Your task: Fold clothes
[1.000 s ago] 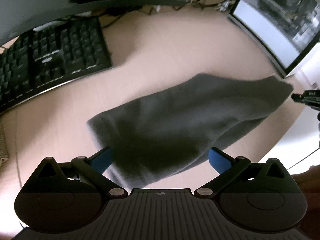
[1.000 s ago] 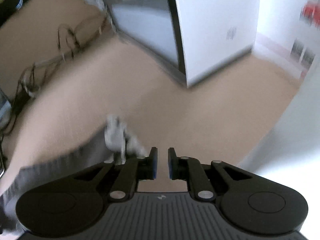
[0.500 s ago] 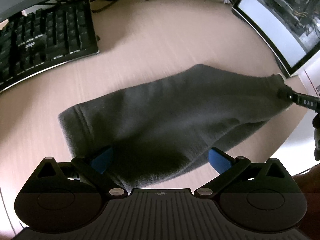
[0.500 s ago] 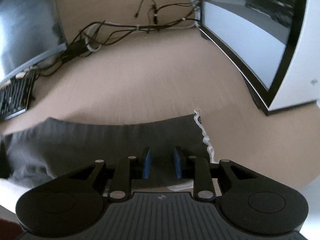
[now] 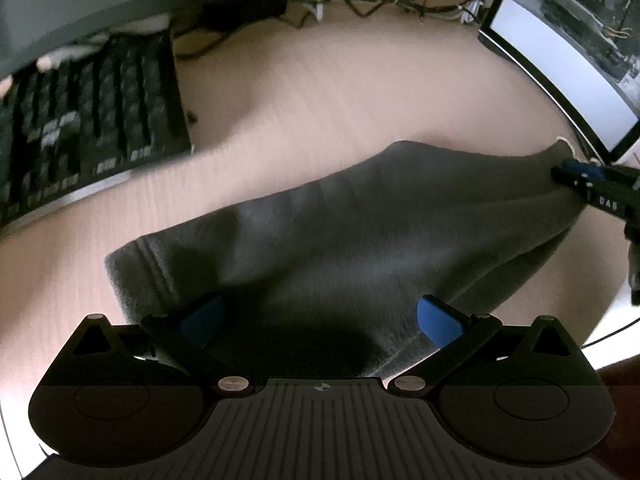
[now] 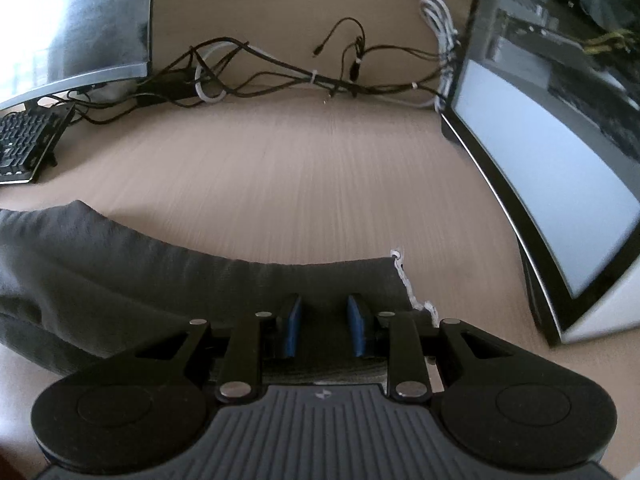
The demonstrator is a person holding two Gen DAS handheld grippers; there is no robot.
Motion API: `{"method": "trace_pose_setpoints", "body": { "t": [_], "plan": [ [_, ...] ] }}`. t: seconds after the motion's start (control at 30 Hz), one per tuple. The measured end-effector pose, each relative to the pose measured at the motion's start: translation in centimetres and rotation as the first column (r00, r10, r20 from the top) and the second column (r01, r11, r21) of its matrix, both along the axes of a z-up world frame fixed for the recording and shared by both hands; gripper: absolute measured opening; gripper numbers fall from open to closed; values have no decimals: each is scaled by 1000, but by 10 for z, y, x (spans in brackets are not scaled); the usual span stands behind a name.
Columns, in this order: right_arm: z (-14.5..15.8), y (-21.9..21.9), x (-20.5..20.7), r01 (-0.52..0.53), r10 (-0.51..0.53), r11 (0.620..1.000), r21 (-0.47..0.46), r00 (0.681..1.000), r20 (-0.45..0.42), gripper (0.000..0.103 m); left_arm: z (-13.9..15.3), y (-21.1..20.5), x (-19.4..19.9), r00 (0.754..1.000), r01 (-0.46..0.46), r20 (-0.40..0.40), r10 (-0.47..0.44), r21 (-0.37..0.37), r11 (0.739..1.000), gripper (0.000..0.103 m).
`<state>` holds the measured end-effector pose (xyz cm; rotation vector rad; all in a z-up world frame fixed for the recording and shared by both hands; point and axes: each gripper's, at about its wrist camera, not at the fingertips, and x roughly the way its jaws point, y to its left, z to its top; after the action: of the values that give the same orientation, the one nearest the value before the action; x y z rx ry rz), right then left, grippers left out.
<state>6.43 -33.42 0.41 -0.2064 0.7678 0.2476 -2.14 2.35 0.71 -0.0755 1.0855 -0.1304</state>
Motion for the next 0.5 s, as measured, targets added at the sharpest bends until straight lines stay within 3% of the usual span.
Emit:
{"method": "trace_pose_setpoints", "body": {
  "t": [0.27,0.5],
  "plan": [
    [-5,-10,51,22,-21,998,61,1000,-17,25,-3,-6,37,999,-12,51,10,21,1000,103],
    [3,-29,40,64,-56,984,166,997,-50,25,1,2,23,999,-2,51,3,-17,1000,103]
  ]
}}
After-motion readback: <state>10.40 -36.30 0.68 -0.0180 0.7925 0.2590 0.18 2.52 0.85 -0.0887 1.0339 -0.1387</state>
